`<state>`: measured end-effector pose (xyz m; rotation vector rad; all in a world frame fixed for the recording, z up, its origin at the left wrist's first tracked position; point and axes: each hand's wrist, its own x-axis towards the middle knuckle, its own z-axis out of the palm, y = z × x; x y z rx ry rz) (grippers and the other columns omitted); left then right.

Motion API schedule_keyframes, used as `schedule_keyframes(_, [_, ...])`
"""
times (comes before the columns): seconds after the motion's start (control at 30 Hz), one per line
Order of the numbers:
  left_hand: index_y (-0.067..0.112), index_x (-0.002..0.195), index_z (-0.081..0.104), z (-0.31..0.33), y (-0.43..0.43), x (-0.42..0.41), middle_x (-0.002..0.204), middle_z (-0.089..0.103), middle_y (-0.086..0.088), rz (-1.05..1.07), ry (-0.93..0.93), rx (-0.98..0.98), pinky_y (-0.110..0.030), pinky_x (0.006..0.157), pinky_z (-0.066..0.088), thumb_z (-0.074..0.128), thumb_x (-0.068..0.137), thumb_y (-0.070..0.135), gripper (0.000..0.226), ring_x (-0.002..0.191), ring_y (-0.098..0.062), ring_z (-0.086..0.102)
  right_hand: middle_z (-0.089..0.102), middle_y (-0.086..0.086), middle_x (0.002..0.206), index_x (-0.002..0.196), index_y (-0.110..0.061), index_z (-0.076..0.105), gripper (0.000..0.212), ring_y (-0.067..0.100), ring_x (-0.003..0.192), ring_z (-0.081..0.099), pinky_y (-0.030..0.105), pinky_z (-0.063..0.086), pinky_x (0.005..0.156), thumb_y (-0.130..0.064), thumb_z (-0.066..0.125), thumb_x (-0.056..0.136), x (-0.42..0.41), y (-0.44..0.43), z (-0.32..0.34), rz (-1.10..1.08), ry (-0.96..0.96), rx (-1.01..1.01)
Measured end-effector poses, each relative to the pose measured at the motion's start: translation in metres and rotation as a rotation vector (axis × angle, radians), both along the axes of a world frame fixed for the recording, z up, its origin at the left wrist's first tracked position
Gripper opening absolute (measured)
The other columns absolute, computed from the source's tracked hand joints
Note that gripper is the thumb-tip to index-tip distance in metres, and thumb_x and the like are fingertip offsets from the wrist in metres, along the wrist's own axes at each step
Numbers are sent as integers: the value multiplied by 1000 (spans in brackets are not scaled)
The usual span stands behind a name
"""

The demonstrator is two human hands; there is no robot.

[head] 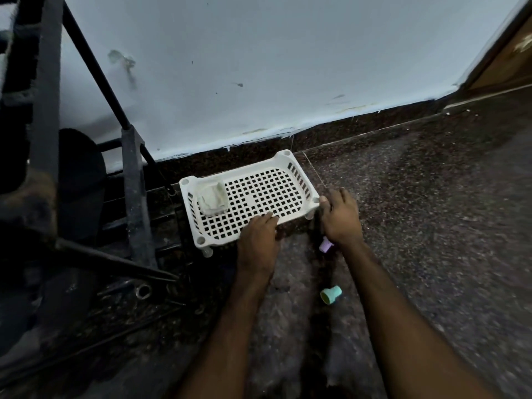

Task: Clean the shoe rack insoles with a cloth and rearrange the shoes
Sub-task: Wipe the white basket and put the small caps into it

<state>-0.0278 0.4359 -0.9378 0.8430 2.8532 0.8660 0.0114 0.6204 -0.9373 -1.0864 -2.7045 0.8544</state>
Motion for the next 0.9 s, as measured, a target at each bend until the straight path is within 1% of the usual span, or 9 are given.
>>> schedule_keyframes(0.07, [3,122,67,4,-1,2,127,65,-18,-27,-30,-8,-40,102,45,59,80,-9,44,118,-34,60,39,18,151,142,-16,48,72,38,141,30,51,27,116,-58,16,92,3,13,-10,60,-43,-1])
schedule_keyframes(0.13, [7,132,61,12,-2,5,137,58,-14,-45,-62,-24,-35,108,37,52,86,-6,49,128,-30,52,40,20,151,141,-11,49,71,36,142,31,48,26,117,-52,17,92,6,16,-10,40,-12,-46])
schedule_keyframes(0.27, [5,129,63,18,-10,19,135,59,-16,-51,-89,23,-37,108,37,43,82,-2,51,127,-32,53,36,23,151,142,-4,47,46,36,141,32,39,27,117,-14,44,97,18,16,-4,106,-42,-94])
schedule_keyframes(0.33, [2,128,63,18,-11,26,134,60,-18,-48,-94,48,-40,109,37,35,75,5,60,127,-34,54,40,18,148,142,-8,48,58,35,135,39,35,33,113,0,55,85,30,14,-3,130,-53,-121])
schedule_keyframes(0.47, [11,138,55,19,-10,25,145,52,-10,-66,-125,-55,-35,112,32,44,83,-7,59,134,-27,47,54,10,119,126,-19,60,35,30,110,56,38,49,95,-21,63,90,54,-1,0,66,26,-74])
schedule_keyframes(0.57, [19,139,56,17,-9,22,146,52,-4,-37,-144,-68,-33,110,34,49,84,-6,61,132,-24,49,50,7,109,114,-15,64,28,26,104,51,37,49,86,-32,64,91,69,-10,-1,49,60,13])
schedule_keyframes(0.67, [17,141,54,17,-10,23,148,49,-3,-49,-147,-64,-31,113,31,50,79,-11,68,136,-22,45,45,8,115,106,-13,64,25,19,105,40,38,46,91,-33,64,92,81,-16,0,-52,237,65])
schedule_keyframes(0.8, [15,142,52,16,-10,25,150,47,-4,-44,-126,-44,-33,116,29,52,78,-14,71,139,-22,42,38,10,145,135,-12,48,60,25,129,37,42,36,110,-46,65,88,80,-22,-10,81,134,-49])
schedule_keyframes(0.9, [16,143,51,15,-9,26,150,47,-3,-43,-97,-57,-34,116,30,51,78,-14,71,139,-23,41,54,7,128,135,-14,47,51,26,117,51,44,43,102,-37,60,91,75,-32,-20,146,52,2])
